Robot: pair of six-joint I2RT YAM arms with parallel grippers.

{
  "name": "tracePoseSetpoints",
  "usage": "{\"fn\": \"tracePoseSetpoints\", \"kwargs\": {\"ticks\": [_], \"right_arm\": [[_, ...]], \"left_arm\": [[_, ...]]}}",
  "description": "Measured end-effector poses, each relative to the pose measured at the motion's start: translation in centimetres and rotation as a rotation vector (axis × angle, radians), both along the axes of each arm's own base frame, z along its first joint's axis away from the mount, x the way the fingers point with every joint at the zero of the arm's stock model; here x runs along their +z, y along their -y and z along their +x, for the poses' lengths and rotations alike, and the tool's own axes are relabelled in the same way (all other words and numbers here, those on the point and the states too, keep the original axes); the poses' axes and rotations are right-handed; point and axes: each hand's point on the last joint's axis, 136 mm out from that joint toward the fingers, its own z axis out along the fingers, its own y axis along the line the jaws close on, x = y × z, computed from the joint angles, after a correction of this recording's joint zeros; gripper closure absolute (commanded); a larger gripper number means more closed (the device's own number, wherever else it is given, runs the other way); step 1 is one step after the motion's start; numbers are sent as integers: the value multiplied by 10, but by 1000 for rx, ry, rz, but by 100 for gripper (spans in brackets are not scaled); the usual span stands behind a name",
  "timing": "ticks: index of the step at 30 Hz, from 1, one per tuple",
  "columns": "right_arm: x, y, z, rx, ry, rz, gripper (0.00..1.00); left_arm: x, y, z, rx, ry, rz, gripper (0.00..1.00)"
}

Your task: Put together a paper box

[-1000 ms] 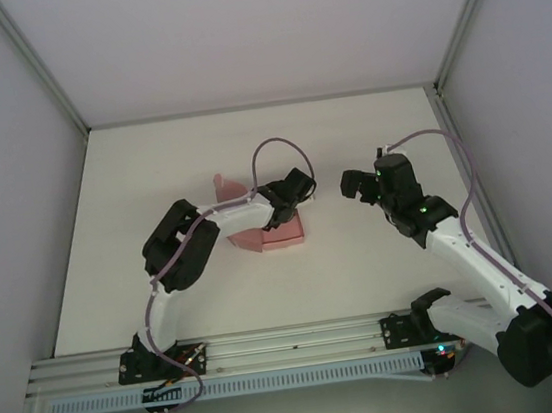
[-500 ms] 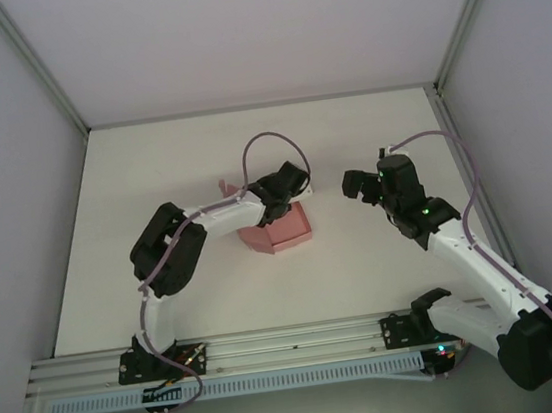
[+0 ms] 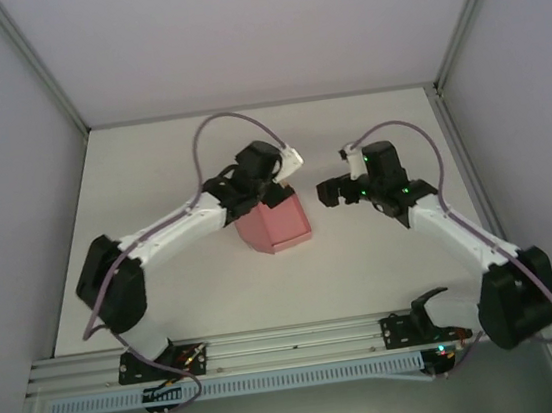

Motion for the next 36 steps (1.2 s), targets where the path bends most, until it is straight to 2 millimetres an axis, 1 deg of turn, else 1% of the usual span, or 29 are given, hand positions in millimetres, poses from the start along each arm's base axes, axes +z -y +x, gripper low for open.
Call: {"fn": "tracePoseSetpoints", "kwargs": {"ticks": [1, 2, 3, 4, 5, 6, 7, 8, 9, 11, 13, 14, 16, 18, 22, 23, 26, 30, 32, 33, 36], "right_arm": [[1, -11, 7, 74, 13, -12, 3], [2, -22, 13, 150, 26, -25, 4], [3, -32, 20, 217, 42, -39, 5], [5, -44, 27, 295, 64, -61, 5], [4, -55, 33, 365, 81, -87, 6], [1, -65, 37, 430, 94, -115, 6], [-3, -75, 39, 483, 98, -143, 6], [-9, -88, 42, 547, 100, -178, 7], [-15, -99, 43, 601, 102, -209, 8], [-31, -122, 46, 697, 97, -276, 9], [-47, -138, 48, 764, 86, -330, 12], [-57, -145, 49, 794, 78, -357, 13], [-75, -154, 52, 830, 56, -401, 15], [-89, -157, 57, 846, 36, -431, 17], [-108, -156, 62, 858, 1, -466, 27], [-110, -155, 62, 861, -6, -472, 29], [-115, -152, 63, 859, -16, -489, 42], [-117, -151, 65, 834, -21, -494, 66], [-119, -151, 67, 814, -21, -491, 71], [-121, -151, 67, 808, -23, -490, 75], [-125, -149, 68, 776, -27, -487, 84]], "left_arm": [[17, -11, 3, 42, 5, -74, 0], [38, -29, 8, 105, 13, -171, 0], [55, -49, 13, 165, 24, -249, 0], [69, -73, 16, 237, 34, -333, 0], [77, -99, 18, 310, 43, -402, 0], [81, -125, 18, 384, 49, -462, 0], [79, -152, 17, 460, 50, -509, 0], [73, -177, 14, 537, 44, -552, 0], [63, -193, 10, 593, 28, -572, 0], [33, -221, 0, 699, -21, -594, 0], [5, -237, -10, 773, -76, -590, 0], [-8, -242, -15, 802, -104, -585, 0], [-22, -248, -22, 839, -135, -582, 0], [-23, -251, -23, 852, -140, -592, 0], [-20, -252, -23, 856, -133, -608, 0], [-20, -252, -23, 857, -134, -608, 0], [-21, -252, -23, 856, -136, -609, 0], [-28, -251, -21, 861, -154, -595, 0], [-30, -249, -20, 858, -162, -593, 0], [-31, -249, -20, 856, -165, -593, 0], [-31, -248, -20, 853, -168, -595, 0]]}}
